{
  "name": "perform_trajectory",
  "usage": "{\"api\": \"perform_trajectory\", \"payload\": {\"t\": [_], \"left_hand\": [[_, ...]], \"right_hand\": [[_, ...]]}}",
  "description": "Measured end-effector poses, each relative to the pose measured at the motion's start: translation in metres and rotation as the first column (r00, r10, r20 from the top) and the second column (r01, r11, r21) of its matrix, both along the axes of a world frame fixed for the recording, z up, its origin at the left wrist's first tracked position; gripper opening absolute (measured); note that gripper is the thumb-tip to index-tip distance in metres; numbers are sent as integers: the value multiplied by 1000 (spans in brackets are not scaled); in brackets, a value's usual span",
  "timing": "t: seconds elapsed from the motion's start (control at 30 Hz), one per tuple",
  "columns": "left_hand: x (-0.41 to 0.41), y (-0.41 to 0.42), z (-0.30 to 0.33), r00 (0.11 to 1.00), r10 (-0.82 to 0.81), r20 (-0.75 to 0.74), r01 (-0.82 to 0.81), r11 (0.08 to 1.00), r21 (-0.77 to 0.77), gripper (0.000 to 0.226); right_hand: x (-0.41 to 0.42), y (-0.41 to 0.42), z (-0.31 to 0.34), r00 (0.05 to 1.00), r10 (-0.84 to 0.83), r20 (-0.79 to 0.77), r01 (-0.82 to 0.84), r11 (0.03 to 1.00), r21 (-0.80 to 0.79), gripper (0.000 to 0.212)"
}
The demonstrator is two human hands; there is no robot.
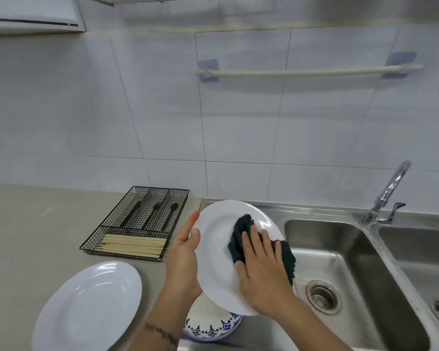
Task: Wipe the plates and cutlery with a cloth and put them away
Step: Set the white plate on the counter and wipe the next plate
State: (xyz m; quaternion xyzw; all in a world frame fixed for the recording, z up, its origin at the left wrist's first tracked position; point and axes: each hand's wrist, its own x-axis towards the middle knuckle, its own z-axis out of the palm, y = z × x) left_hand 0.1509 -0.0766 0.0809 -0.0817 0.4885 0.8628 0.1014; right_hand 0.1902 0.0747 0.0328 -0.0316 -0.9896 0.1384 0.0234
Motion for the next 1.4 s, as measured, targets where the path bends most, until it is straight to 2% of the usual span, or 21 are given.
{"api": "perform_trajectory", "payload": {"t": [0.07, 0.13, 0.27, 0.37, 0.43, 0.53, 0.63, 0.9, 1.03, 1.23, 1.4], "left_hand": [[-1, -10, -5, 1000, 1, 17, -1, 1000, -12, 37], [-1, -22, -9, 1000, -6, 25, 7, 1000, -11, 38], [-7, -67, -5, 1000, 8, 10, -9, 1000, 28, 35], [-17, -116, -5, 999, 47, 5, -47, 999, 27, 34], [-20, -148, -10, 997, 72, 20, -72, 997, 26, 35], [-19, -194, -25, 993, 108, 56, -108, 994, -1, 36], [-18, -238, -40, 984, 164, 70, -161, 986, -41, 38], [-29, -318, -77, 937, 328, 118, -310, 939, -153, 40], [-28, -328, -98, 920, 360, 155, -333, 926, -178, 37], [-26, -334, -114, 900, 401, 170, -367, 908, -199, 37], [-30, -333, -117, 905, 421, 62, -380, 866, -324, 40]], "right_hand": [[-1, -18, 2, 995, 100, 24, -98, 992, -78, 65], [-8, -32, 2, 989, 146, 0, -146, 988, -50, 68], [-35, -59, 6, 991, 36, -127, -21, 993, 115, 70], [-45, -84, 5, 988, -81, -131, 97, 987, 126, 69], [-47, -102, 0, 991, -104, -84, 109, 993, 53, 76], [-49, -133, 0, 992, -124, -32, 117, 979, -169, 83], [-57, -159, -2, 985, -166, -50, 145, 949, -281, 78], [-79, -221, 22, 978, -40, -204, -40, 927, -373, 59], [-79, -243, 25, 982, 10, -191, -92, 900, -426, 57], [-78, -256, 22, 990, 20, -141, -84, 881, -466, 56], [-74, -259, 16, 995, 10, -96, -55, 880, -472, 56]]}}
